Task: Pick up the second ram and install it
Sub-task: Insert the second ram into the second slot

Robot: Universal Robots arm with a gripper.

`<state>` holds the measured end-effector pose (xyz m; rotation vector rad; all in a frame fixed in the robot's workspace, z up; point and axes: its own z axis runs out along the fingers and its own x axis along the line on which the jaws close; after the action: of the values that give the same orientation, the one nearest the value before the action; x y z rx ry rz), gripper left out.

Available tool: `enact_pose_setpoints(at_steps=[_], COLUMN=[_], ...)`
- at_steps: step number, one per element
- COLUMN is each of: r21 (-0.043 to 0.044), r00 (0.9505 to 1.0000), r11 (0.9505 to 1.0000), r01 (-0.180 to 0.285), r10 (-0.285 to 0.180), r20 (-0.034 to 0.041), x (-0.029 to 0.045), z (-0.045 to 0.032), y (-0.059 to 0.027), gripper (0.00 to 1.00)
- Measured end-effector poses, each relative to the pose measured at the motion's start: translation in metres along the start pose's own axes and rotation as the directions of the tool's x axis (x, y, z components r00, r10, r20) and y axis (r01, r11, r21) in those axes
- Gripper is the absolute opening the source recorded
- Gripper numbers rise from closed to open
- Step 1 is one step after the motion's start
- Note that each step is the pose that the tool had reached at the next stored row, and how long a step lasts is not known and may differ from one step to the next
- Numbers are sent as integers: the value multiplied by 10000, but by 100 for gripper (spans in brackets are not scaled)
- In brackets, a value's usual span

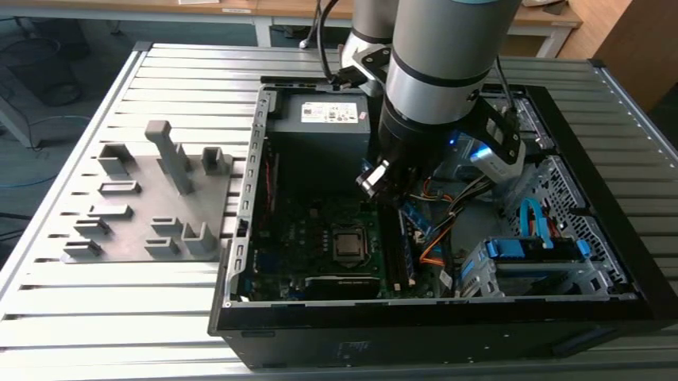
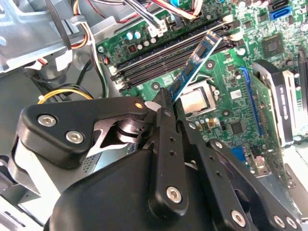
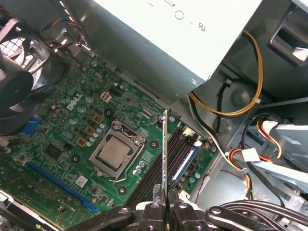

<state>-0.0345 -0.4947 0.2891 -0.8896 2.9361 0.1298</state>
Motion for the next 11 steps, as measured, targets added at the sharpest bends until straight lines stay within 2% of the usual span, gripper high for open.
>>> enact_pose_setpoints(at_steps=[11], r21=[44], r00=[9989], r11=[9989], r01=[-472], r10=[472], r20=[29], x=[0], z=[1], y=[0], gripper=[14])
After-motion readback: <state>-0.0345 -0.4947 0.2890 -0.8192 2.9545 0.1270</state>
